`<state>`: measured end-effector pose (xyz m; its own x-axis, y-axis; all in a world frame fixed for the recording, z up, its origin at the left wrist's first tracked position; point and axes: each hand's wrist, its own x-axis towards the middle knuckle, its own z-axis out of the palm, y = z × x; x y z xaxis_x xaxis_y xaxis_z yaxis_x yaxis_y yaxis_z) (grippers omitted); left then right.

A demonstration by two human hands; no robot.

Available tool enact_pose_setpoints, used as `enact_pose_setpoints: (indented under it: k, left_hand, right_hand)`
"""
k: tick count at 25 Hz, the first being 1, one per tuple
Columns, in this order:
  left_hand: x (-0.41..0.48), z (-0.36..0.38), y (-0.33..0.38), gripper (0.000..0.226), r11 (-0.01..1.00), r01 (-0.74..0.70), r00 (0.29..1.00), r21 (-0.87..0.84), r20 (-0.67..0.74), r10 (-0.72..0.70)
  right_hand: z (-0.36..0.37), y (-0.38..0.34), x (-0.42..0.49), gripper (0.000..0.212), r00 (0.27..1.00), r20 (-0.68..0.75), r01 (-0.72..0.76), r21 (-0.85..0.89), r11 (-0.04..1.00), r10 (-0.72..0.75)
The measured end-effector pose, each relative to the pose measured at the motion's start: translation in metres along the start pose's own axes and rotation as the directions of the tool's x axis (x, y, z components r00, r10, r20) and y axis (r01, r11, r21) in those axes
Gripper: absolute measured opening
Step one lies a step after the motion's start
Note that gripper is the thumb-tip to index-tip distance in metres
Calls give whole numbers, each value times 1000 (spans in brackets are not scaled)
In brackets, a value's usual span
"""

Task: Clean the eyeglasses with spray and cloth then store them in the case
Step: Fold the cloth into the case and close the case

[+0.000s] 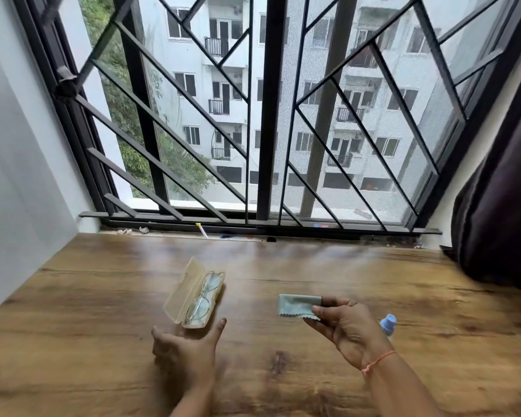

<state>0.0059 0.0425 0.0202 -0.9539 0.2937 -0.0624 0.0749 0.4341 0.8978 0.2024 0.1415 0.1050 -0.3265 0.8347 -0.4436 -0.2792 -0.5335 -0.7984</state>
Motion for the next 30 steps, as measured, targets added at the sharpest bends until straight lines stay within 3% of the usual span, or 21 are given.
enact_pose_setpoints:
  k: [4,16,20,23,26,30]
  left_hand:
    - [27,-3,-1,136,999,14,997,41,78,-17]
    - [48,10,-15,140,987,-9,994,162,112,-9]
    - [51,13,-24,144,981,-111,970,159,234,71]
    - [50,18,-30,151,984,-158,890,84,443,106]
    - [40,26,-34,152,992,-88,715,-91,688,127]
    - [17,30,-28,139,974,-201,542,-101,817,196]
  right_hand:
    - [1,0,2,16,1000,20,-9,-2,1000,9]
    - [-5,3,-1,17,999,41,6,-32,999,-5]
    - [-13,7,-6,15,1000,25,-2,-42,999,3]
    - [-17,11,-9,14,1000,13,-13,-46,999,13]
    - [-21,16,-12,13,1000,-9,-27,-48,998,27]
    - [-23,29,-13,13,998,-49,-48,-41,998,46]
